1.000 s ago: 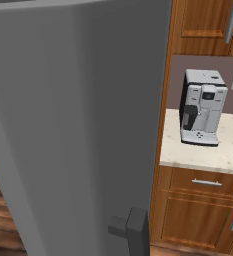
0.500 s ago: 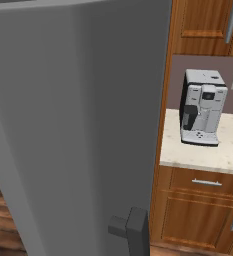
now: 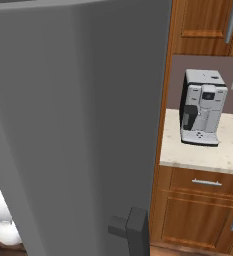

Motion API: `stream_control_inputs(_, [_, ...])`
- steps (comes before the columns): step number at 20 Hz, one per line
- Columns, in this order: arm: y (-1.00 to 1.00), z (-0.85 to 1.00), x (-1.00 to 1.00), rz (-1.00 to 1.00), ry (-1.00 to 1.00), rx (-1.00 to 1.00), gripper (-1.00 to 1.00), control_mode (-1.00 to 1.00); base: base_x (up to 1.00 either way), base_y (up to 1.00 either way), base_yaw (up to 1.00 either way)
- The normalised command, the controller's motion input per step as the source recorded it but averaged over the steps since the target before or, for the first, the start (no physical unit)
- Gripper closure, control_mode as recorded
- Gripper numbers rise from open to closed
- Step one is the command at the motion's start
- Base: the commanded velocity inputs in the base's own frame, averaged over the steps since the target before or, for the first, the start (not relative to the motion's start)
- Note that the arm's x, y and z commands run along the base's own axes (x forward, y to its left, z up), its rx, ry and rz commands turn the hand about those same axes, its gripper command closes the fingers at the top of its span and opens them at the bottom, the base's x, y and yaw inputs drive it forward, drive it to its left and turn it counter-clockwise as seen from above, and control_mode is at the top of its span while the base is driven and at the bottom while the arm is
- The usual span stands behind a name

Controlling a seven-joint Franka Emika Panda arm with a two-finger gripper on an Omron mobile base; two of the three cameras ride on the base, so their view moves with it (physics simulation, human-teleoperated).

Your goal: Take the fish out of the fridge, briefly rinse it in the sink, and place it on the tray next to the sink.

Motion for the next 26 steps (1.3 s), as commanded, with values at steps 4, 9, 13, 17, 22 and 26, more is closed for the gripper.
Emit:
stream_control_inputs(4, [0.26, -0.43, -1.00, -0.02, 0.01, -0.05, 1.00, -1.00, 0.00, 0.00, 0.00])
stream_control_inputs(9, [0.34, -0.91, -1.00, -0.05, 0.19, -0.09, 1.00, -1.00, 0.00, 0.00, 0.00])
stream_control_inputs(13, [0.16, -0.99, -1.00, -0.06, 0.31, -0.03, 1.00, -1.00, 0.00, 0.00, 0.00])
stream_control_inputs(17, [0.00, -0.84, -1.00, -0.06, 0.42, 0.01, 1.00, -1.00, 0.00, 0.00, 0.00])
stream_control_inputs(22, [-0.01, -0.07, -0.31, 0.00, 0.09, 0.04, 1.00, -1.00, 0.00, 0.00, 0.00])
stream_control_inputs(26, [0.00, 0.00, 0.00, 0.00, 0.00, 0.00, 1.00, -1.00, 0.00, 0.00, 0.00])
